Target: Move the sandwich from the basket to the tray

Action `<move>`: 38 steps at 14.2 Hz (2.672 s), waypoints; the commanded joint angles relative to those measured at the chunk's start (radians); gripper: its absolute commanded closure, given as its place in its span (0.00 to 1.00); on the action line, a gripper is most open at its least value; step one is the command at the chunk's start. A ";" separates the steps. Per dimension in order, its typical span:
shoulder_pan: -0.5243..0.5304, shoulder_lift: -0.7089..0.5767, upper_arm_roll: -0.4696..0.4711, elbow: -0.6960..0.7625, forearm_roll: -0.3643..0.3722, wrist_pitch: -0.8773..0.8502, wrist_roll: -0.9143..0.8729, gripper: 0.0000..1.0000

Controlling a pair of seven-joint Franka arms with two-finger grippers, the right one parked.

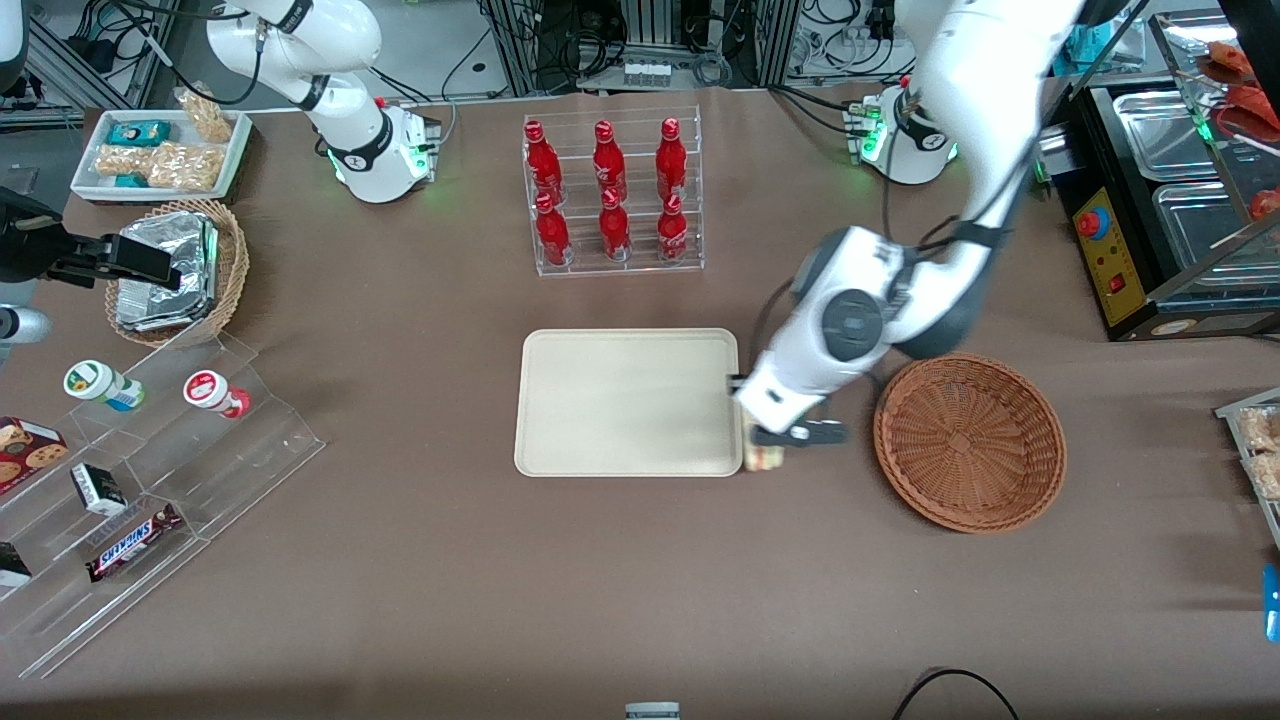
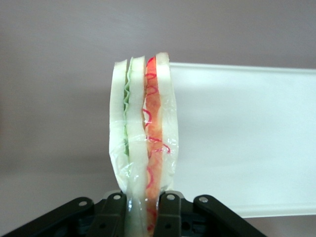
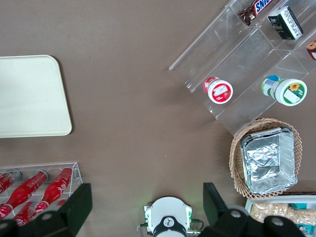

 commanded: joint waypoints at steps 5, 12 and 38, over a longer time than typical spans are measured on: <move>-0.188 0.216 0.023 0.228 0.026 0.037 -0.172 0.83; -0.226 0.284 0.021 0.292 0.107 0.040 -0.255 0.45; 0.419 -0.297 0.061 0.275 0.090 -0.785 0.449 0.00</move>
